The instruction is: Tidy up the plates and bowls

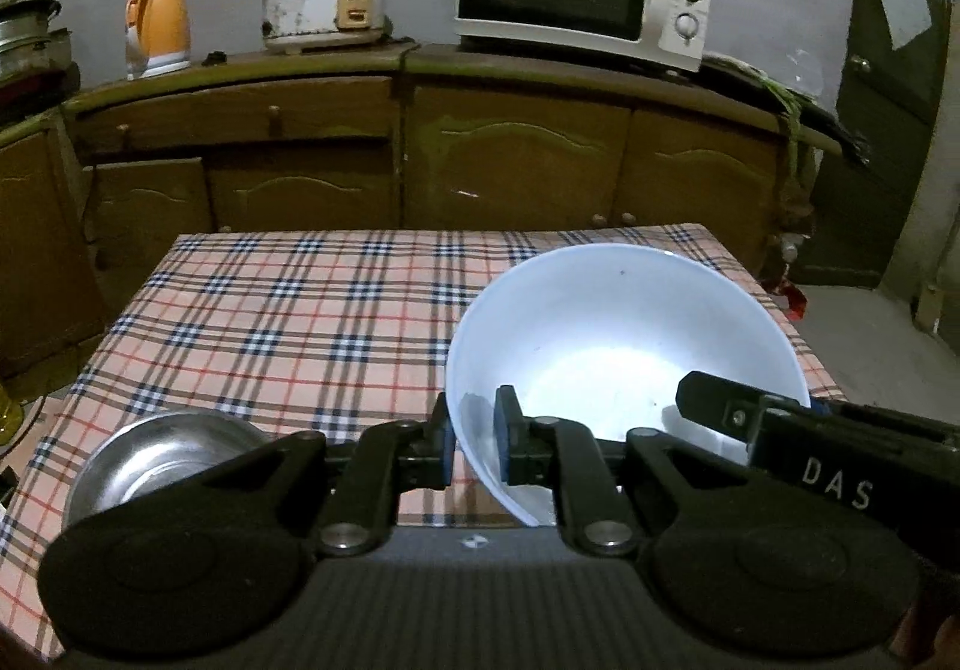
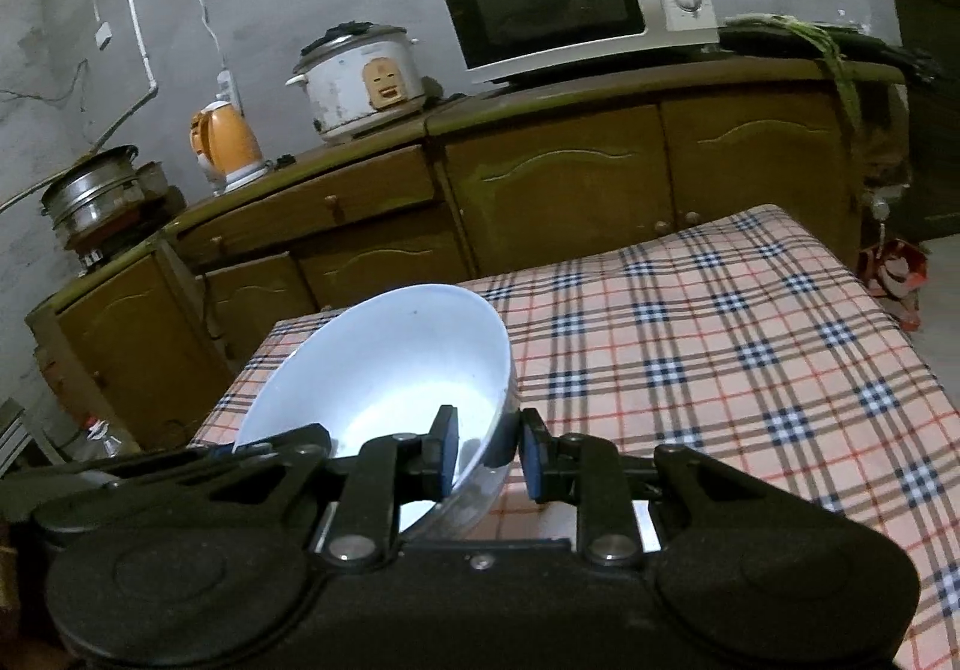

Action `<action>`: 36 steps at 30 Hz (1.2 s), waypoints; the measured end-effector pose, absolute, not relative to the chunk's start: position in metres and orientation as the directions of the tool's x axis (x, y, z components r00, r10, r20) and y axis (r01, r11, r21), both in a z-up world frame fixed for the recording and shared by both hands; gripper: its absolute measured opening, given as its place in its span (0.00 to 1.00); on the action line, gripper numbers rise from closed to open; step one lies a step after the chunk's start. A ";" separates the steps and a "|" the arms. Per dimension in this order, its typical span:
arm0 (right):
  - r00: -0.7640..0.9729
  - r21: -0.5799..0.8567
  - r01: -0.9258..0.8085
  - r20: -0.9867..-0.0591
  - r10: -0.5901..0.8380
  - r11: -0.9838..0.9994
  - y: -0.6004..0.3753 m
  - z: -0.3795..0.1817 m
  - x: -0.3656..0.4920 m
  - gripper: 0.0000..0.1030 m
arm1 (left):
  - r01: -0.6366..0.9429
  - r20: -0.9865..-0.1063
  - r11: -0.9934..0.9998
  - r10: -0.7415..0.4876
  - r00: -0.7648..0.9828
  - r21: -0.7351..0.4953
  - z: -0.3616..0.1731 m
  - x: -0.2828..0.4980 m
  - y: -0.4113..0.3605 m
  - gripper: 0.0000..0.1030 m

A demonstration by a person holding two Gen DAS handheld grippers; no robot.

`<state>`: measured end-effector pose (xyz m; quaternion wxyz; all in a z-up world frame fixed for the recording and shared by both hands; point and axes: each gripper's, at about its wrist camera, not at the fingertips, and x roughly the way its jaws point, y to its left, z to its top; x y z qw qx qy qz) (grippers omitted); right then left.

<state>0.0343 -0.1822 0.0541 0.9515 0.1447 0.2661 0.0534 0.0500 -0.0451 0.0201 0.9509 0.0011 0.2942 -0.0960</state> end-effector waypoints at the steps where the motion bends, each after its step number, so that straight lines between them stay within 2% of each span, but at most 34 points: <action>1: 0.853 0.302 -0.022 -0.492 0.175 0.953 -0.184 0.053 0.032 0.28 | 0.186 -0.560 0.981 -0.184 0.808 -0.054 0.020 0.049 -0.047 0.14; 36: 0.847 0.342 0.120 -0.524 0.083 0.932 -0.250 0.027 0.004 0.28 | 0.323 -0.596 0.945 -0.289 0.749 -0.053 -0.005 0.043 -0.100 0.14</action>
